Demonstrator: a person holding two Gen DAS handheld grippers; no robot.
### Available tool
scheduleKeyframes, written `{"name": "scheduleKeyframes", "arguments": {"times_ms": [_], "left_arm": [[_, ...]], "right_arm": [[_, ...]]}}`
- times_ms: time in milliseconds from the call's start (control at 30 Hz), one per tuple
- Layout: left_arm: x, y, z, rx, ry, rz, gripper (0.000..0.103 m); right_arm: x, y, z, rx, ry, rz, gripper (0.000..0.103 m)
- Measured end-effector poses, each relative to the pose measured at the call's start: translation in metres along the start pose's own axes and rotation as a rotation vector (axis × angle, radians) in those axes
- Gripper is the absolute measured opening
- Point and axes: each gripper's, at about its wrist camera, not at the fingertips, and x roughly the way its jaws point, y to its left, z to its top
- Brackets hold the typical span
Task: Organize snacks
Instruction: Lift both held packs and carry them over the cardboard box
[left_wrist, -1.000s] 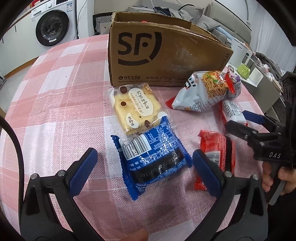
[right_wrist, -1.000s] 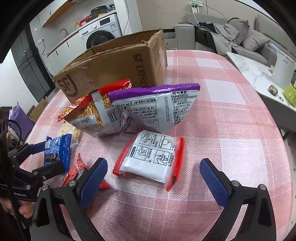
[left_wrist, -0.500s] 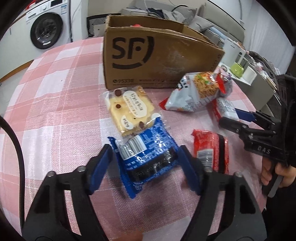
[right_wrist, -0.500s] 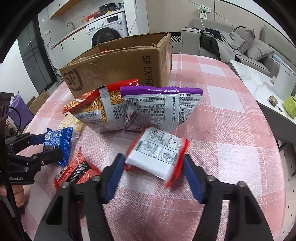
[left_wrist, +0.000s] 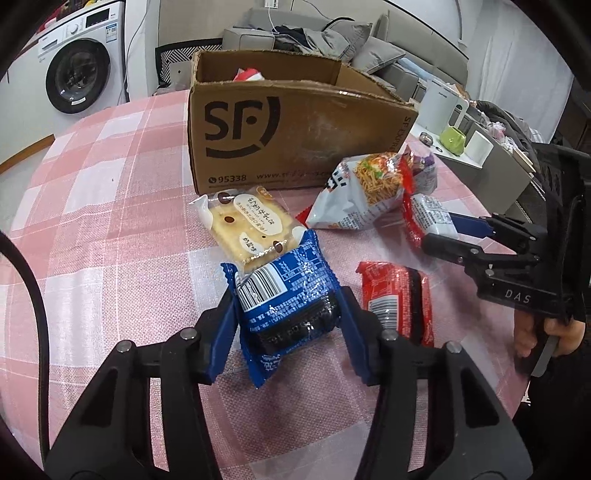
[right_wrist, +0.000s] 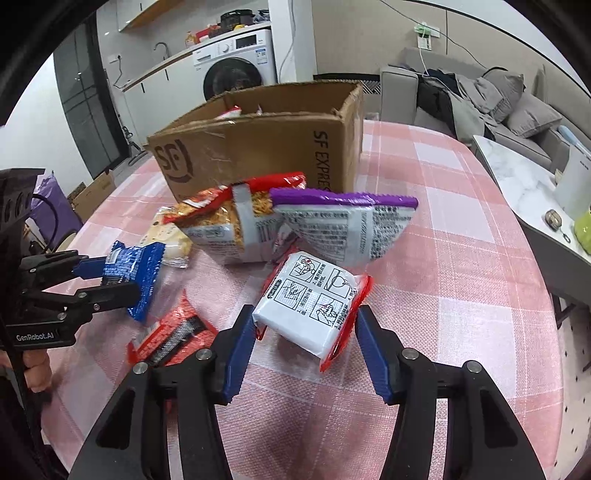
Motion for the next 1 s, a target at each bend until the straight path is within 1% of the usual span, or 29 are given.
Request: {"name": "scheduleKeyframes", "arguments": {"times_ms": [333, 433, 800, 1000], "left_arm": [[-0.035, -0.005, 0.002, -0.015, -0.078, -0.022, 0.049], [-0.046, -0.004, 0.005, -0.019, -0.099, -0.018, 0.049], [-0.085, 0.005, 0.014, -0.048, -0.189, 0.001, 0.049], [-0.098, 0.003, 0.022, -0.045, -0.219, 0.012, 0.049]], "right_arm": [[-0.023, 0.007, 0.005, -0.008, -0.062, 0.025, 0.055], [-0.033, 0.007, 0.007, -0.008, -0.091, 0.044, 0.055], [-0.057, 0.013, 0.016, -0.015, -0.158, 0.062, 0.055], [-0.06, 0.012, 0.02, -0.013, -0.183, 0.066, 0.055]]}}
